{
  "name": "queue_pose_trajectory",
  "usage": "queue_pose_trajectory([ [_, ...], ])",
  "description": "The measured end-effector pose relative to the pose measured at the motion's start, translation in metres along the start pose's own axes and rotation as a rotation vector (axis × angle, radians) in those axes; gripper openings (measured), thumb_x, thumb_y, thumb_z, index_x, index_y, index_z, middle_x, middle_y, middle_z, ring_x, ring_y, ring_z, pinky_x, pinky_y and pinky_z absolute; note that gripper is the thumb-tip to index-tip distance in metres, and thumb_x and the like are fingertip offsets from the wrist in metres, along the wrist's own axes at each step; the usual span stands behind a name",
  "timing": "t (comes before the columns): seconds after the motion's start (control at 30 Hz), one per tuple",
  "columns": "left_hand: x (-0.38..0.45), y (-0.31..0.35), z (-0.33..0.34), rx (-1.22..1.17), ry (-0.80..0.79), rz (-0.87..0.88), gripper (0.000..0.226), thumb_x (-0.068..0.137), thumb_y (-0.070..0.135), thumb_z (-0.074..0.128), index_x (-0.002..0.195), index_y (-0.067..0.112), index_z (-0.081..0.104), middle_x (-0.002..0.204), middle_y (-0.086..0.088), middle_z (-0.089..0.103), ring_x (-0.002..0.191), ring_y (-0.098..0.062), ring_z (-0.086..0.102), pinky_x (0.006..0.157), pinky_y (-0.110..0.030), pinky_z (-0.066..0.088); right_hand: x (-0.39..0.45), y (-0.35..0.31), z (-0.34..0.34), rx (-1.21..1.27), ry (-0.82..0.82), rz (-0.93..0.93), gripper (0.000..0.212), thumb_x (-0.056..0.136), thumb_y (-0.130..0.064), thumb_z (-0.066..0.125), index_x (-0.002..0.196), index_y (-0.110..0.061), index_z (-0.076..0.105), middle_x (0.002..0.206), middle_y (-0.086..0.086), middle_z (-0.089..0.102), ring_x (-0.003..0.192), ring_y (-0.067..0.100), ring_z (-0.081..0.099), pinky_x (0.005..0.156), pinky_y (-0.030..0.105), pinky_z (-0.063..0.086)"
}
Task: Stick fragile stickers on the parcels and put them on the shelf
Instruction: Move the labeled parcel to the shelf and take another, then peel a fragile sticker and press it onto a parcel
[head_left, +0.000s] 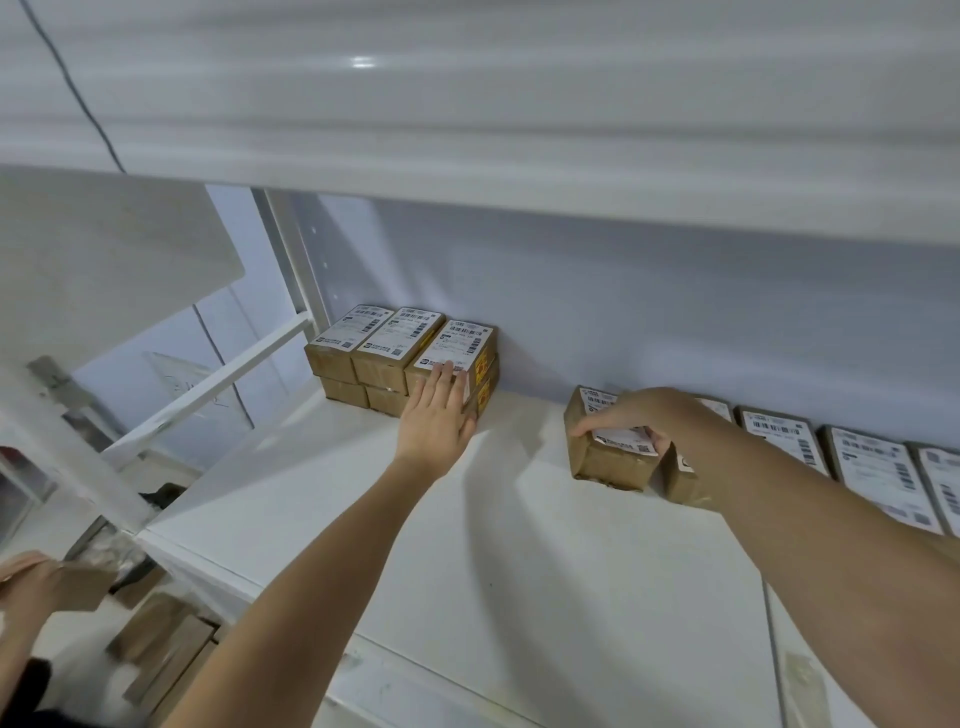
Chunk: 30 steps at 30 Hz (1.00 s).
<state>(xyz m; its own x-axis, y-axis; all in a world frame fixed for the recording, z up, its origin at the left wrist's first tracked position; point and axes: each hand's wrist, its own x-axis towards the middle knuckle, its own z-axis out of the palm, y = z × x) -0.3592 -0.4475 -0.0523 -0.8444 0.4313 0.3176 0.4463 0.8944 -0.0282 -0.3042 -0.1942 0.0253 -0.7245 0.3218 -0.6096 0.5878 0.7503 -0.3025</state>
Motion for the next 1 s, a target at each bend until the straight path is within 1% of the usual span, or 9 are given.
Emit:
queue_pose_trajectory([
  [0.17, -0.012, 0.032, -0.010, -0.121, 0.171, 0.002, 0.060, 0.087, 0.031, 0.034, 0.138, 0.001, 0.042, 0.144, -0.020, 0.041, 0.136, -0.034, 0.036, 0.113, -0.045, 0.020, -0.012, 0.000, 0.008, -0.003, 0.118, -0.120, 0.111, 0.043, -0.072, 0.072, 0.134, -0.019, 0.037, 0.129, 0.005, 0.050, 0.112, 0.027, 0.054, 0.090, 0.038, 0.049],
  [0.3, -0.037, 0.091, -0.017, -0.369, 0.144, 0.095, 0.054, 0.081, 0.026, 0.041, 0.127, -0.002, 0.051, 0.130, -0.020, 0.053, 0.125, -0.035, 0.047, 0.105, -0.045, 0.039, -0.033, 0.004, 0.027, 0.078, 0.197, -0.228, 0.117, 0.044, -0.074, 0.068, 0.142, -0.027, 0.023, 0.139, 0.009, 0.036, 0.126, 0.028, 0.040, 0.099, 0.041, 0.042],
  [0.43, -0.059, 0.139, -0.030, -0.822, 0.020, -0.039, 0.052, 0.086, 0.017, 0.034, 0.136, 0.002, 0.039, 0.136, -0.017, 0.041, 0.118, -0.032, 0.047, 0.098, -0.039, 0.041, -0.056, 0.028, 0.048, 0.217, 0.256, -0.282, 0.084, 0.066, -0.052, 0.070, 0.135, -0.023, 0.032, 0.129, 0.008, 0.038, 0.113, 0.025, 0.049, 0.091, 0.030, 0.043],
  [0.5, -0.065, 0.149, -0.032, -1.076, -0.095, -0.166, 0.045, 0.095, 0.019, 0.034, 0.139, 0.010, 0.035, 0.137, -0.010, 0.038, 0.120, -0.026, 0.047, 0.097, -0.032, 0.039, -0.069, 0.043, 0.053, 0.288, 0.304, -0.278, 0.086, 0.068, -0.054, 0.071, 0.137, -0.022, 0.030, 0.124, 0.004, 0.038, 0.115, 0.024, 0.048, 0.092, 0.030, 0.041],
  [0.6, -0.072, 0.165, -0.034, -1.381, -0.263, -0.173, 0.048, 0.094, 0.025, 0.039, 0.141, 0.019, 0.034, 0.138, -0.001, 0.043, 0.125, -0.015, 0.047, 0.105, -0.032, 0.039, -0.084, 0.069, 0.055, 0.377, 0.348, -0.244, 0.090, 0.069, -0.055, 0.072, 0.139, -0.022, 0.027, 0.114, 0.000, 0.033, 0.110, 0.020, 0.046, 0.086, 0.028, 0.037],
  [0.73, -0.081, 0.192, -0.046, -1.598, -0.442, -0.149, 0.049, 0.097, 0.005, 0.045, 0.142, 0.015, 0.029, 0.122, 0.005, 0.054, 0.098, 0.005, 0.061, 0.080, -0.014, 0.049, -0.104, 0.105, 0.055, 0.416, 0.412, -0.213, 0.093, 0.071, -0.054, 0.073, 0.143, -0.021, 0.024, 0.132, 0.006, 0.033, 0.122, 0.021, 0.041, 0.091, 0.026, 0.034],
  [0.83, -0.089, 0.211, -0.054, -1.618, -0.499, -0.067, 0.057, 0.093, 0.007, 0.054, 0.143, 0.015, 0.027, 0.128, 0.001, 0.052, 0.105, -0.005, 0.061, 0.081, -0.017, 0.051, -0.116, 0.132, 0.059, 0.486, 0.433, -0.206, 0.094, 0.072, -0.058, 0.070, 0.144, -0.019, 0.023, 0.138, 0.004, 0.029, 0.126, 0.020, 0.037, 0.102, 0.029, 0.033],
  [0.9, -0.092, 0.225, -0.058, -1.581, -0.510, -0.055, 0.063, 0.089, 0.009, 0.062, 0.141, 0.017, 0.028, 0.130, 0.006, 0.047, 0.111, -0.008, 0.056, 0.083, -0.016, 0.050, -0.124, 0.152, 0.062, 0.579, 0.451, -0.241, 0.076, 0.078, -0.058, 0.063, 0.138, -0.021, 0.033, 0.132, -0.003, 0.038, 0.118, 0.011, 0.045, 0.101, 0.029, 0.042],
  [1.0, -0.094, 0.247, -0.063, -1.605, -0.511, -0.066, 0.056, 0.087, 0.006, 0.063, 0.133, 0.026, 0.036, 0.116, 0.015, 0.051, 0.093, 0.006, 0.060, 0.070, -0.009, 0.048, -0.140, 0.184, 0.063, 0.744, 0.524, -0.277, 0.031, 0.095, -0.031, 0.052, 0.123, -0.020, 0.046, 0.118, -0.007, 0.051, 0.095, 0.001, 0.055, 0.075, 0.014, 0.050],
])
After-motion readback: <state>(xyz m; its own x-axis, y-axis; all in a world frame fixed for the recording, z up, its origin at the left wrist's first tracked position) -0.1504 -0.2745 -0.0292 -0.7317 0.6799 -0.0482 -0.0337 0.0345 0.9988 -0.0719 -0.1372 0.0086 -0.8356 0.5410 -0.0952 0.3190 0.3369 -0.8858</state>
